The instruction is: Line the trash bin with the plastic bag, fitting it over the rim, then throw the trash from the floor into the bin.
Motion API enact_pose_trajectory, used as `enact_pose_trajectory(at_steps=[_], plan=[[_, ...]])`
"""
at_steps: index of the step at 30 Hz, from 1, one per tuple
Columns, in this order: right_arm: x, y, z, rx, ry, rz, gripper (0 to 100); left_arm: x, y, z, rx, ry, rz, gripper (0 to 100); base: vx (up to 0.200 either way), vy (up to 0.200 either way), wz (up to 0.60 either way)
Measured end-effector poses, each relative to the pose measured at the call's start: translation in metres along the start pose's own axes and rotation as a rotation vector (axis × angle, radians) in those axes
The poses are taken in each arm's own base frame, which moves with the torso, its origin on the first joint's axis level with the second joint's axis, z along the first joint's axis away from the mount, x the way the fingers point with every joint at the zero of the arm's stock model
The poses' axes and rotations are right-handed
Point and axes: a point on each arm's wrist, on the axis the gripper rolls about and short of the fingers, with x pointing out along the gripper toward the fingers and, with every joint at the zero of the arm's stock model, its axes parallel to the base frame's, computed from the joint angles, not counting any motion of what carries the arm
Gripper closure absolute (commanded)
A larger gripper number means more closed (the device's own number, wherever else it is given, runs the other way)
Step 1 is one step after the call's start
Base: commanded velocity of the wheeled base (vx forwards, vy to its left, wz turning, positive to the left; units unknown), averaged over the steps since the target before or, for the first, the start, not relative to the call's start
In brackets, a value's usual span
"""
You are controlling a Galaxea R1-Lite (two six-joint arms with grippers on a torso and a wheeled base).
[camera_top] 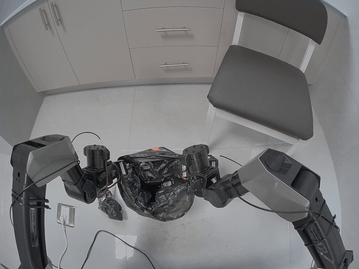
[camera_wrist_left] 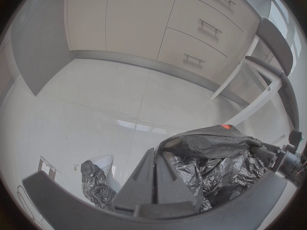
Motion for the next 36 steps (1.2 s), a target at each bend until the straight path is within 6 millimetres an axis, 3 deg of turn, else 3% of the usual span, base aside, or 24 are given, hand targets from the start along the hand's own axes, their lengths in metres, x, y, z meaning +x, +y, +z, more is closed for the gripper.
enact_pose_trajectory(at_steps=[9,10,21,36], plan=[[0.0,0.0,0.001,-0.016,-0.002,0.0,0,0.008,-0.005,0.001,0.051,0.009,-0.003,100,0.0,0.0,0.0],[0.0,0.0,0.001,-0.017,-0.002,0.0,0,0.008,-0.006,0.001,0.054,0.013,-0.003,0,0.0,0.0,0.0],[0.0,0.001,0.003,-0.022,-0.005,0.011,0,0.011,-0.013,0.004,0.067,0.011,-0.012,0,0.0,0.0,0.0],[0.014,0.001,0.029,-0.005,-0.063,0.006,0,0.014,-0.013,0.005,0.062,0.002,-0.011,0,0.0,0.0,0.0]])
